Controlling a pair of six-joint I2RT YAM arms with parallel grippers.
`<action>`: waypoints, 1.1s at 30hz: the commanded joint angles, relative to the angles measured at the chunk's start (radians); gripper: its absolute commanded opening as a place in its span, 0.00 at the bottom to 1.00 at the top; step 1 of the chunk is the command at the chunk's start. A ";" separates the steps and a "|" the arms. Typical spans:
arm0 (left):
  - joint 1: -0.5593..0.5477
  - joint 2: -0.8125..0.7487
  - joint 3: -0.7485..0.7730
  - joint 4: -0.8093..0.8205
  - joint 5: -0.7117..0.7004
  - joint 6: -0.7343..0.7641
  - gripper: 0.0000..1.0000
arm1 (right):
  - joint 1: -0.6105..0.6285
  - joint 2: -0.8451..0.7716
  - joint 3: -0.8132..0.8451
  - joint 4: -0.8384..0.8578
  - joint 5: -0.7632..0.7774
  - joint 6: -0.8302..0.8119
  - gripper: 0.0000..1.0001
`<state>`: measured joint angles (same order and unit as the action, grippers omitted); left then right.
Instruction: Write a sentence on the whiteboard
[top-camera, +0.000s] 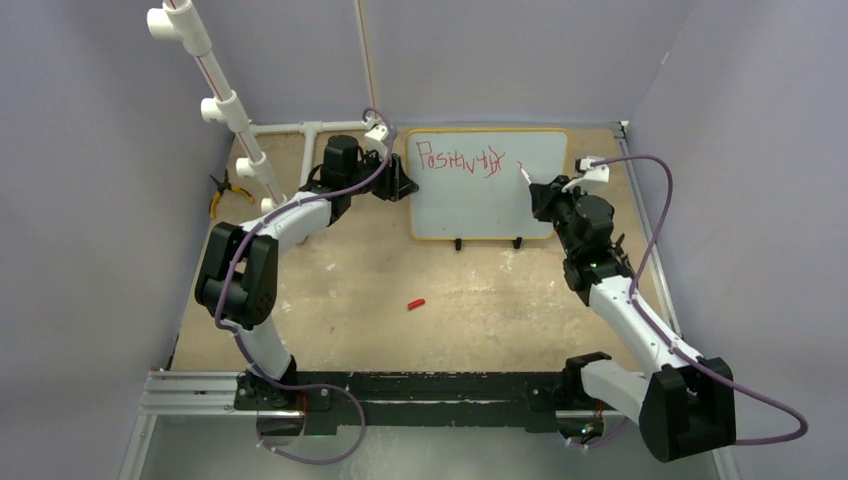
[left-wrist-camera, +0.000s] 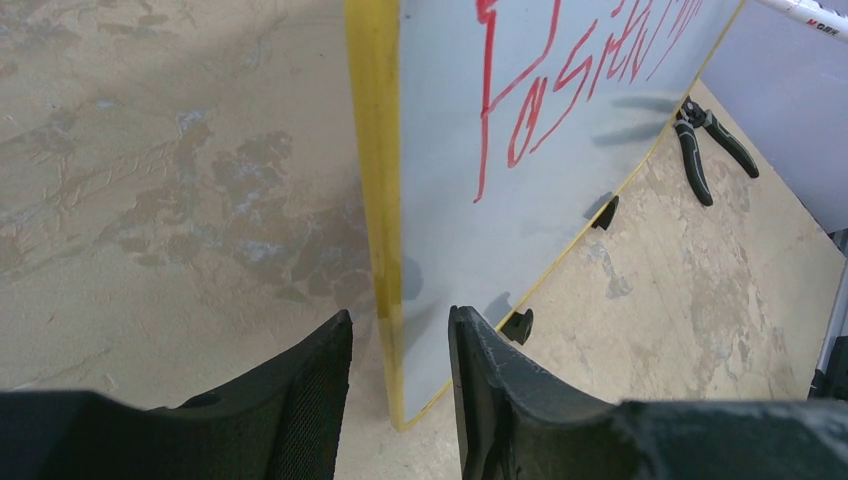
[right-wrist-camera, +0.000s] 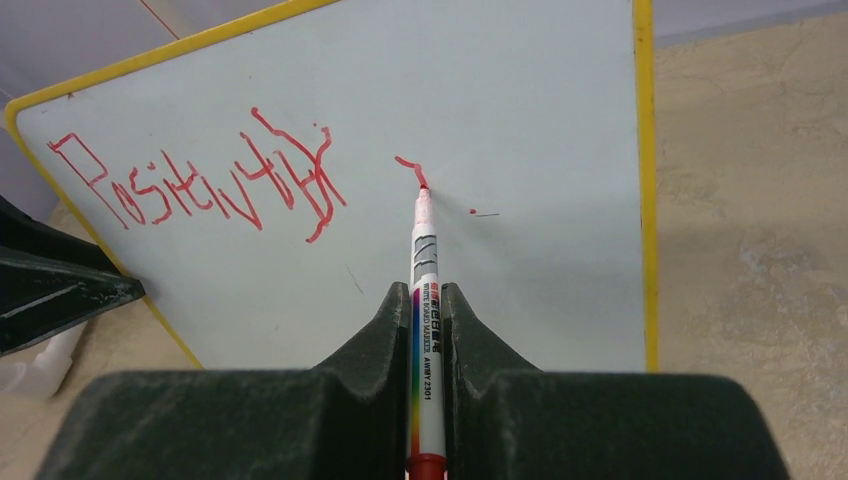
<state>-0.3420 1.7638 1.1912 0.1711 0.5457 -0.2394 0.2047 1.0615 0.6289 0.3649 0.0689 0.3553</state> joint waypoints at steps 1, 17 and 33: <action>-0.003 -0.026 -0.002 0.034 0.011 0.017 0.40 | 0.003 -0.044 -0.001 -0.006 0.006 -0.003 0.00; -0.038 0.022 0.001 0.090 0.086 -0.013 0.31 | 0.004 -0.054 0.056 0.036 0.014 -0.019 0.00; -0.056 0.036 0.010 0.077 0.084 -0.003 0.29 | 0.003 0.003 0.077 0.059 0.046 -0.031 0.00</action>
<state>-0.3828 1.7924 1.1912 0.2203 0.5949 -0.2440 0.2047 1.0454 0.6598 0.3798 0.0959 0.3405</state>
